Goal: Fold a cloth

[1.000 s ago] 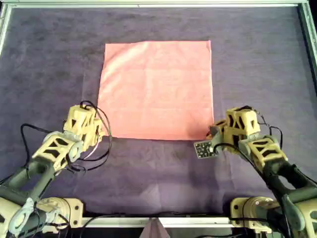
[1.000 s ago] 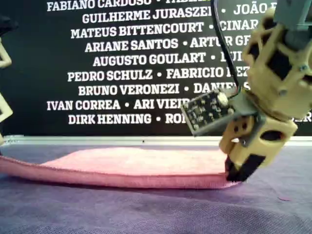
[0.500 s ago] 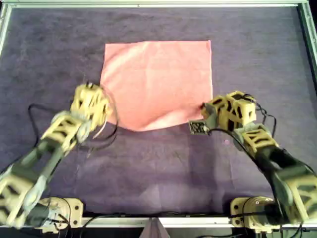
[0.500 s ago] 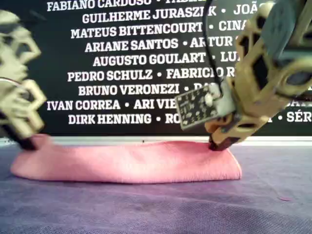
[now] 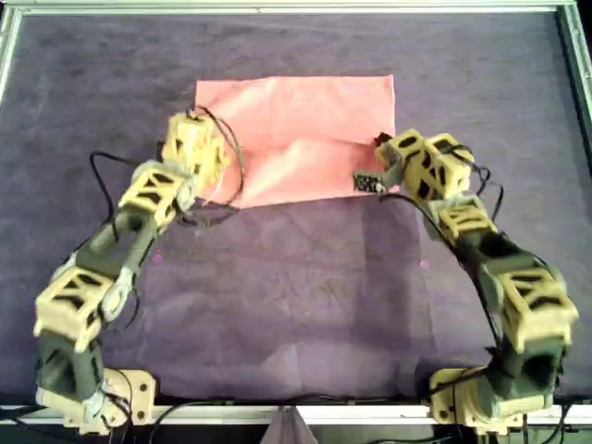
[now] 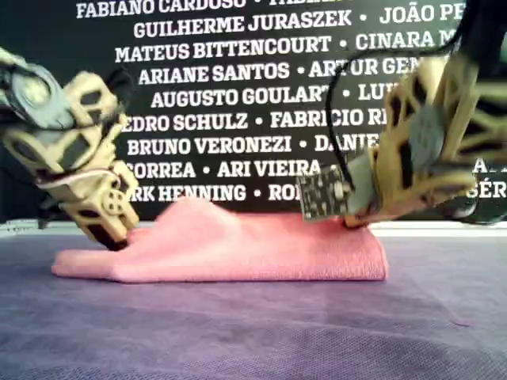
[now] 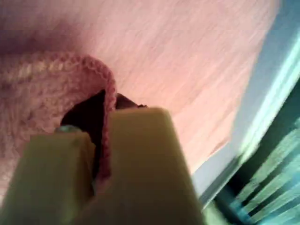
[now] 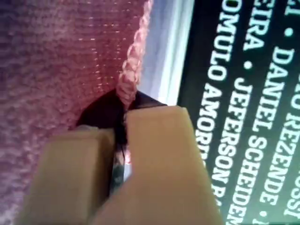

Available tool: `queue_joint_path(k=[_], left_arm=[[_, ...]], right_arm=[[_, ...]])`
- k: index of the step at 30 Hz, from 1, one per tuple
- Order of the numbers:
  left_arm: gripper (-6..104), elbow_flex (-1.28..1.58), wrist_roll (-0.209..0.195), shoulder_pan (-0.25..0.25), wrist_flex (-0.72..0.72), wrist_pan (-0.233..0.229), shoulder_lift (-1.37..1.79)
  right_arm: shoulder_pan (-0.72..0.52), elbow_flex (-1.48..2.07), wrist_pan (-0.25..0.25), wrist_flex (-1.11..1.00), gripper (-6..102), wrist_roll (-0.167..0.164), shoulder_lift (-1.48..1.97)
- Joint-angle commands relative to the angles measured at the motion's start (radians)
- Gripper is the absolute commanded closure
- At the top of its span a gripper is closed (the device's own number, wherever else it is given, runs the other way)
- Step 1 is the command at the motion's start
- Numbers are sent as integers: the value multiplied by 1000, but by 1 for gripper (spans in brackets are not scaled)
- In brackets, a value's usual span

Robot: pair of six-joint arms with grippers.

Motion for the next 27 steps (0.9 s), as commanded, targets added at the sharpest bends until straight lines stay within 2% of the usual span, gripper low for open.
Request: queue_joint_path(k=[1, 3, 13, 23, 25, 27], left_arm=[[99, -238, 5, 66, -20, -8, -35], [99, -327, 5, 71, -20, -8, -84], [99, -630, 5, 72, -20, -8, -288], [99, -695, 5, 72, -18, -11, -321], [99, -701, 6, 75, -18, -11, -321], [99, -701, 6, 92, -18, -11, -321]], right_arm=[[-15, -193, 3, -32, 95, 2, -34], [-15, -264, 3, -32, 95, -9, -84], [-15, -538, 3, -32, 95, -11, -284], [-15, -747, 3, -32, 95, -11, -422], [-17, -770, 3, -32, 95, -2, -439], [-17, -779, 3, -32, 94, -6, -442]])
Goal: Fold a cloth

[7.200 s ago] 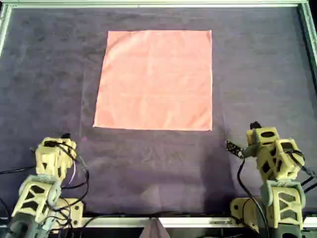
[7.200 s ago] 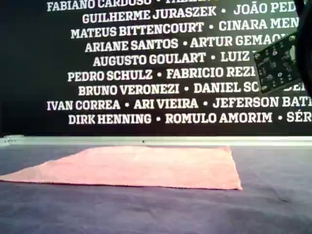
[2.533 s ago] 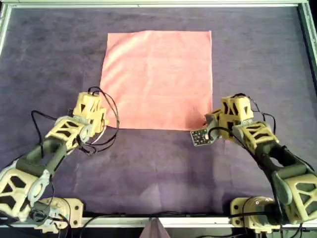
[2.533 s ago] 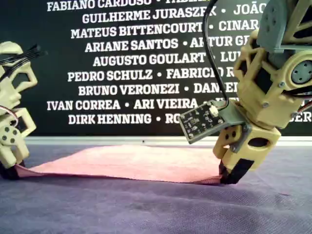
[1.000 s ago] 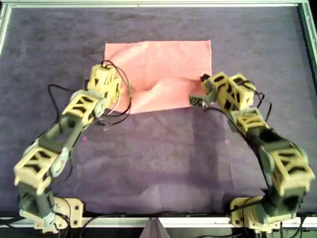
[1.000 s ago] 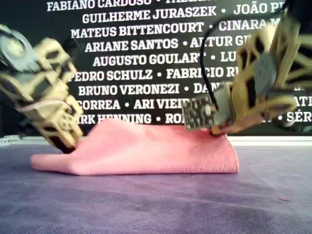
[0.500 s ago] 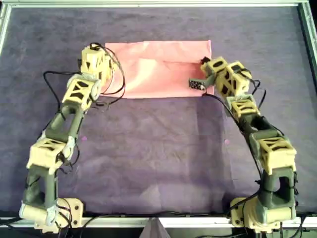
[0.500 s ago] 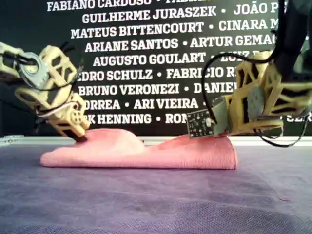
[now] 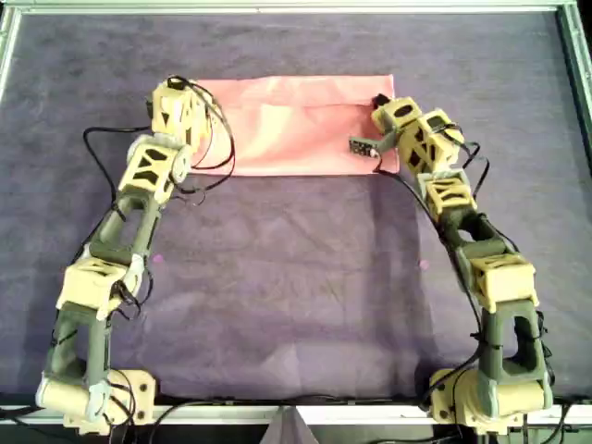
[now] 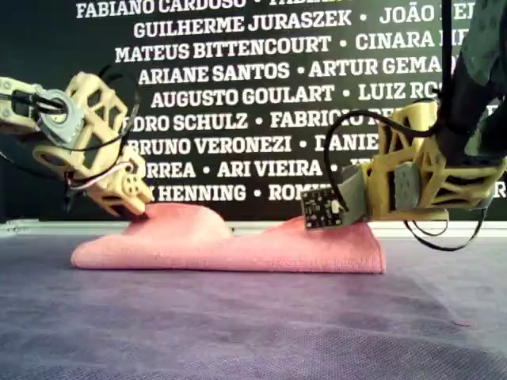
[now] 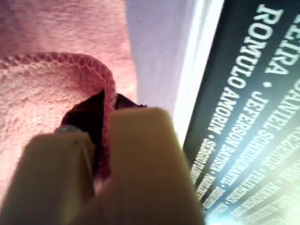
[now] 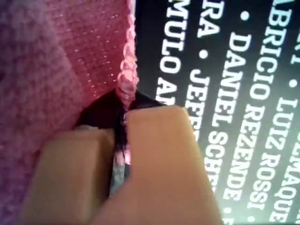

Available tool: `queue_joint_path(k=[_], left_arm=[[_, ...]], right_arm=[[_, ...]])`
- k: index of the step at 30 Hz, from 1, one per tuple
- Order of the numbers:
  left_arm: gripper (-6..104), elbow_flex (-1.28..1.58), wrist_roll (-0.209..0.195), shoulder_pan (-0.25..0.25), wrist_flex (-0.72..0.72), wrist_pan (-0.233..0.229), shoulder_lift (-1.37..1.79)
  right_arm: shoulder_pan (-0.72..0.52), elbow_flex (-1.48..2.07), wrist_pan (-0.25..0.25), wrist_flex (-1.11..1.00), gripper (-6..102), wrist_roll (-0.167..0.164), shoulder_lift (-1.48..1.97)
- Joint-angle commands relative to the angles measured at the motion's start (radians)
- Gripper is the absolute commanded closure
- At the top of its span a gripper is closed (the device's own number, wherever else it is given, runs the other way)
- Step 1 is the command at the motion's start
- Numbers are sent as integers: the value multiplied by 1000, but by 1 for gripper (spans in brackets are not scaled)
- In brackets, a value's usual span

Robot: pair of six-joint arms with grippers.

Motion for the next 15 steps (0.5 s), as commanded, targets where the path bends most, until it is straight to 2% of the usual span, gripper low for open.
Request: queue_joint_path(k=[1, 7, 15], left_arm=[[99, -77, 6, 38, -18, -5, 43], [99, -75, 6, 57, -18, -5, 40], [99, -77, 6, 57, -18, -5, 35]], right_arm=[[-3, -84, 3, -29, 94, 3, 40], [-3, -100, 3, -29, 94, -3, 40], [-3, -176, 3, -29, 94, -3, 0]])
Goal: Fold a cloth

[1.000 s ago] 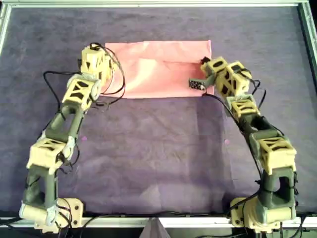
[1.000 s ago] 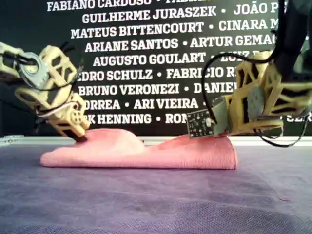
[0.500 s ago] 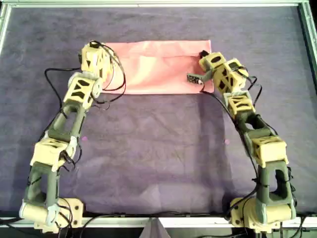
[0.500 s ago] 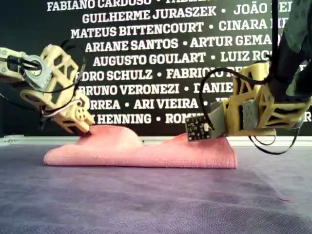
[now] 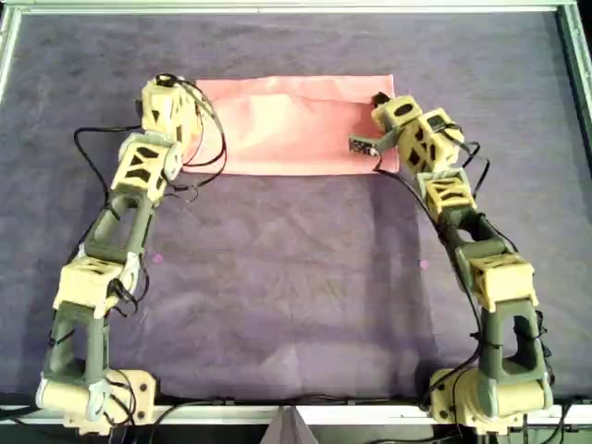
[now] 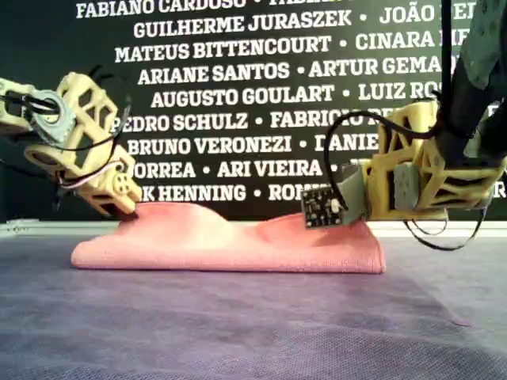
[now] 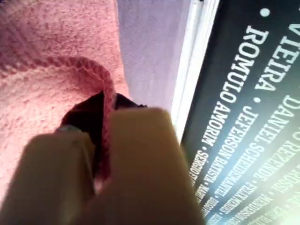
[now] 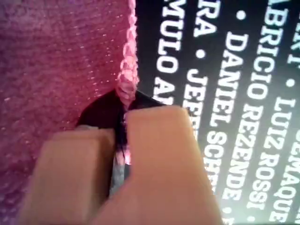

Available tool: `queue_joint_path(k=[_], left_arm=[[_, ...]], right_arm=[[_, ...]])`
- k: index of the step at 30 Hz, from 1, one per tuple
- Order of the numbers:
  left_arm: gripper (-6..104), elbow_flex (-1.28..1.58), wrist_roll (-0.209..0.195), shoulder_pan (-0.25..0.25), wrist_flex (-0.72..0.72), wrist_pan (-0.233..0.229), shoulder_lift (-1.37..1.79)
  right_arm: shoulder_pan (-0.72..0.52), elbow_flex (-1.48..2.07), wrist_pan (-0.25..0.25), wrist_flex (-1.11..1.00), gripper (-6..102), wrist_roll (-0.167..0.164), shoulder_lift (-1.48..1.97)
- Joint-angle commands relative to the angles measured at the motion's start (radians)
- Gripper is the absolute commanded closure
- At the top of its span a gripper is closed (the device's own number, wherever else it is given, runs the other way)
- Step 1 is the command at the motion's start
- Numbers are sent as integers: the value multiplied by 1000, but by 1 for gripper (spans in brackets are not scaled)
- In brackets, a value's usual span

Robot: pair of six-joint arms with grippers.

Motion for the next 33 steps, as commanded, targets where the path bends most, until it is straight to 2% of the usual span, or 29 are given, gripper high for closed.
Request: queue_joint_path(k=[1, 3, 5, 9, 13, 17, 20, 22, 24, 28, 33], left_arm=[[98, -78, 6, 23, -20, -3, 23], [94, -100, 6, 23, -20, 12, 2], [83, -127, 6, 23, -20, 14, -18], [51, -175, 6, 23, -18, -5, -37], [32, -176, 2, 43, -17, 2, -40], [23, -169, -8, 43, -17, -3, -29], [15, -163, 5, 43, 3, -3, -25], [11, -161, 6, 43, 9, 14, -25], [9, -161, 17, 34, 46, 14, -28], [7, -178, 66, 29, 215, 14, -20], [7, -164, 67, 40, 336, -3, 51]], right_arm=[[-3, -160, 5, -29, 93, -3, 11], [-5, -169, 5, -29, 92, 0, 0], [-5, -167, 5, -29, 87, 9, -2], [-5, -158, 5, -28, 63, -3, 5], [-5, -158, 5, -18, 46, -3, 29], [-5, -167, 5, -12, 44, -3, 32], [-6, -147, 3, -11, 44, -5, 32], [-11, -146, 3, 3, 44, -6, 32], [-32, -147, -12, 40, 43, -6, 43], [-71, -138, -12, 190, 43, -6, 133], [-120, -98, -14, 477, 44, -6, 330]])
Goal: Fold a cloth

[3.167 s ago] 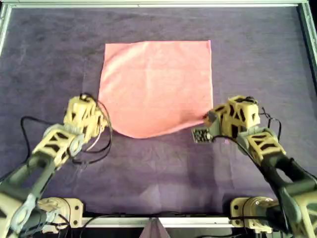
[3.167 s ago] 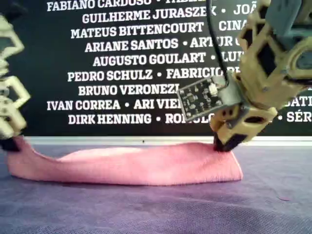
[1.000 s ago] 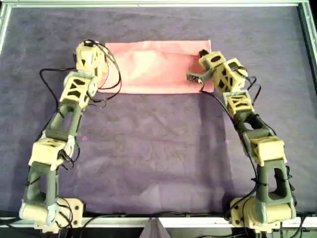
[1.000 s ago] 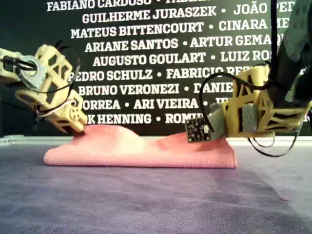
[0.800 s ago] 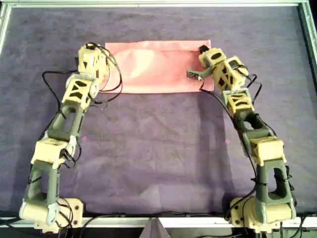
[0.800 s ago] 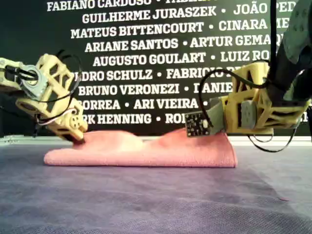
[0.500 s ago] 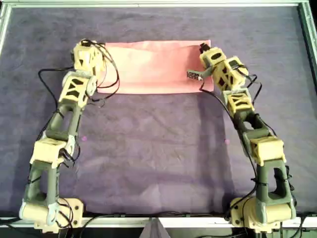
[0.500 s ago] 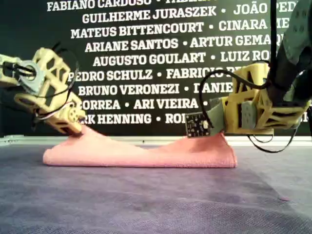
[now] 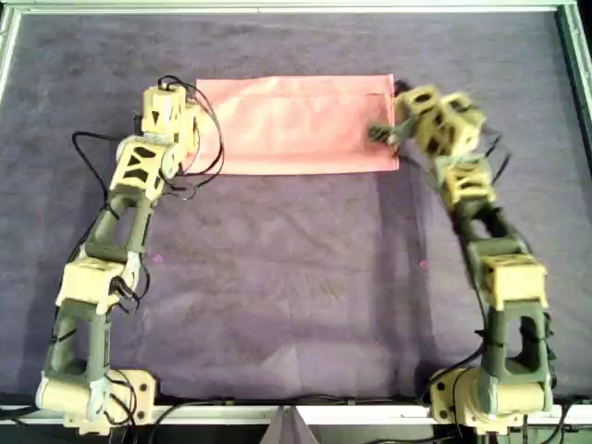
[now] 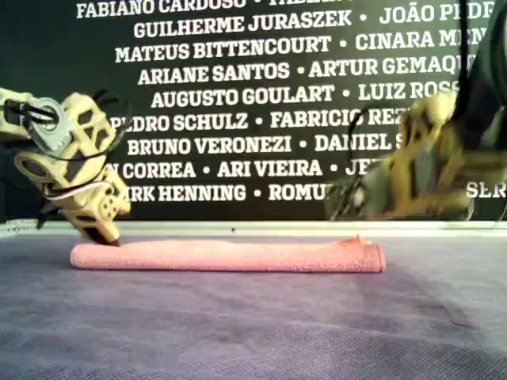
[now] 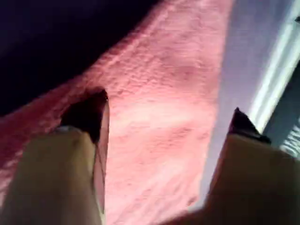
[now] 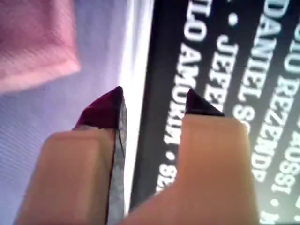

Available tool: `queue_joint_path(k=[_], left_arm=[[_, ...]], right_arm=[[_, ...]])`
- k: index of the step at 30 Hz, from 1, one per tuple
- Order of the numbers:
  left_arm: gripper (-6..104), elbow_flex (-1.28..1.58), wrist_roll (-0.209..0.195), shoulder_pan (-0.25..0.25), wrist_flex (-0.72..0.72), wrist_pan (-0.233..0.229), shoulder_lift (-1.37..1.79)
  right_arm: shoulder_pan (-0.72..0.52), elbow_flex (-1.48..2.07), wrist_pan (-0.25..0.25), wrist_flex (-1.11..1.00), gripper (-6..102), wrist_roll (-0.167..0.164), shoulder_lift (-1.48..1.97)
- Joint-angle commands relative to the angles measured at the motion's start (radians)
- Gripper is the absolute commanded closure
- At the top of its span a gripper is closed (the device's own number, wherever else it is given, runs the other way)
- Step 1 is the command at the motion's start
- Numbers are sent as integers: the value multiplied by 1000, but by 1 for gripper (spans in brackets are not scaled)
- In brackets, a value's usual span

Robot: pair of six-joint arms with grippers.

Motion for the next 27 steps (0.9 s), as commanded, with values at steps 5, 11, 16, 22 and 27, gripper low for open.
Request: queue_joint_path(k=[5, 11, 16, 22, 27], left_arm=[[7, -52, -9, 25, 186, -11, 344], [7, -54, -14, -2, 667, 3, 660], [7, -54, -89, 8, 879, -11, 853], [7, -26, -189, 21, 868, -11, 1137], [7, 287, -179, 29, 868, -11, 1348]], right_arm=[[-67, 135, -5, 518, 44, -6, 535], [-86, 383, -5, 871, 45, -6, 914], [-86, 643, -3, 1015, 45, 11, 1282], [-86, 956, 9, 1043, 45, -5, 1825], [-86, 1186, 12, 1043, 45, -6, 2120]])
